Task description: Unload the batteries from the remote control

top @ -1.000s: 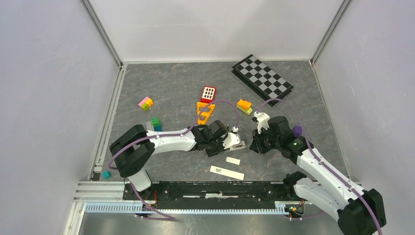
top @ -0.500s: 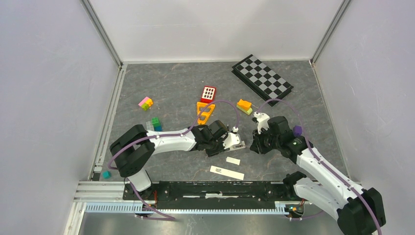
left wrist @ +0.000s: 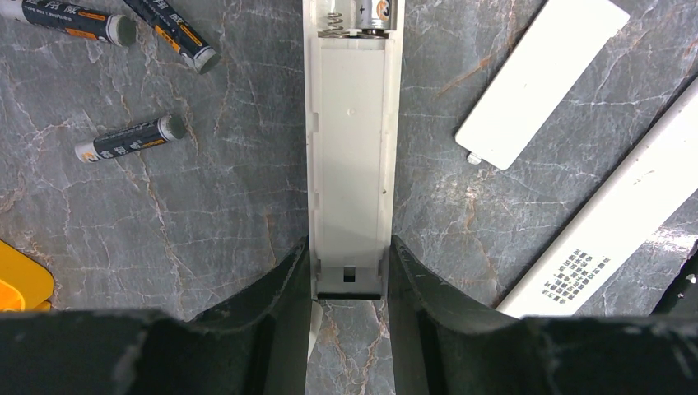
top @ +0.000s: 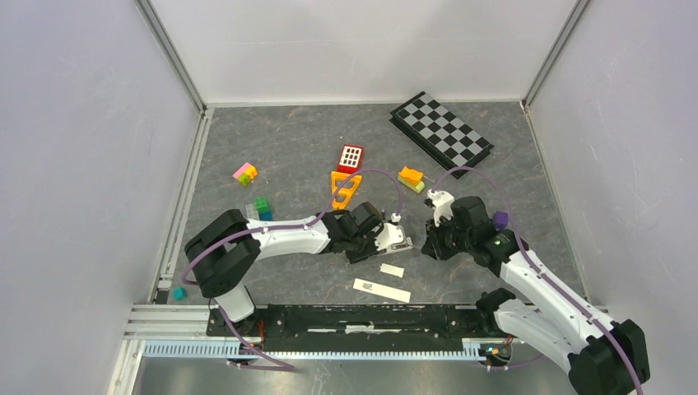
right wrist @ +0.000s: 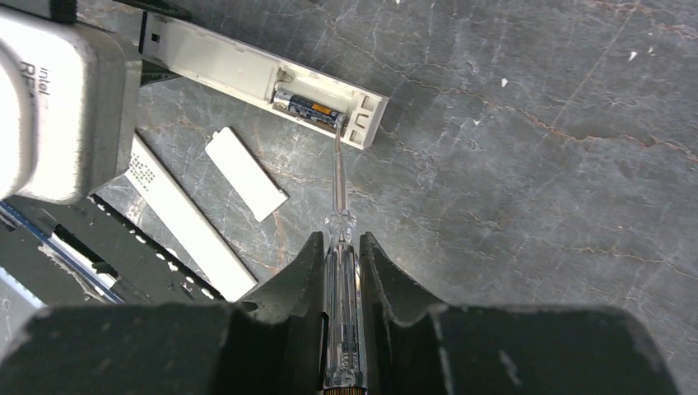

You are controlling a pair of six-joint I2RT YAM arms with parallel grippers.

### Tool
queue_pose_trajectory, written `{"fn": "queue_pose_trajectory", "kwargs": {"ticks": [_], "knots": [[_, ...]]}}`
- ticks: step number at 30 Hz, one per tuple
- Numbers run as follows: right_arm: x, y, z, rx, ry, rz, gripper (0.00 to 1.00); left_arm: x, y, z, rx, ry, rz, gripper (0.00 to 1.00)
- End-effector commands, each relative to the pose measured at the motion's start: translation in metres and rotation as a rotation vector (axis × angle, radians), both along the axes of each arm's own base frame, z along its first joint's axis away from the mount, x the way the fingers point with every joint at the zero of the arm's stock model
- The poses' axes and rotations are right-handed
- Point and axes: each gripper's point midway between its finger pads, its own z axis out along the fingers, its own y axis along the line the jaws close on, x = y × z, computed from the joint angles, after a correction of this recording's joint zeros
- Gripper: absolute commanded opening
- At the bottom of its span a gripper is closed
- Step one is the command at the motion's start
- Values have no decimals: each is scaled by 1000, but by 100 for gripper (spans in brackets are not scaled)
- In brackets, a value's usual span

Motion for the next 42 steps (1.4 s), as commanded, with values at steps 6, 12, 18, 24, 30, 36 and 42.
{"fn": "queue_pose_trajectory", "kwargs": {"ticks": [6, 12, 18, 24, 30, 36, 42], "knots": [[9, 1, 14, 1, -35, -22, 0, 2, 1, -2, 28, -12, -17, 3], [7, 3, 5, -6, 9, -13, 0, 3, -1, -1, 24, -14, -21, 3], [4, 13, 10, 39, 6, 41, 0, 2, -1, -2, 26, -10, -21, 3], [0, 38, 39, 205, -39, 118, 0, 2, -3, -1, 22, -8, -25, 3], [5, 35, 41, 192, -60, 92, 0, 2, -1, -1, 24, -9, -22, 3], [9, 25, 23, 135, -37, 28, 0, 3, 0, -1, 26, -12, -18, 3], [12, 20, 15, 101, -28, 1, 0, 2, -1, -1, 25, -12, -19, 3]]}}
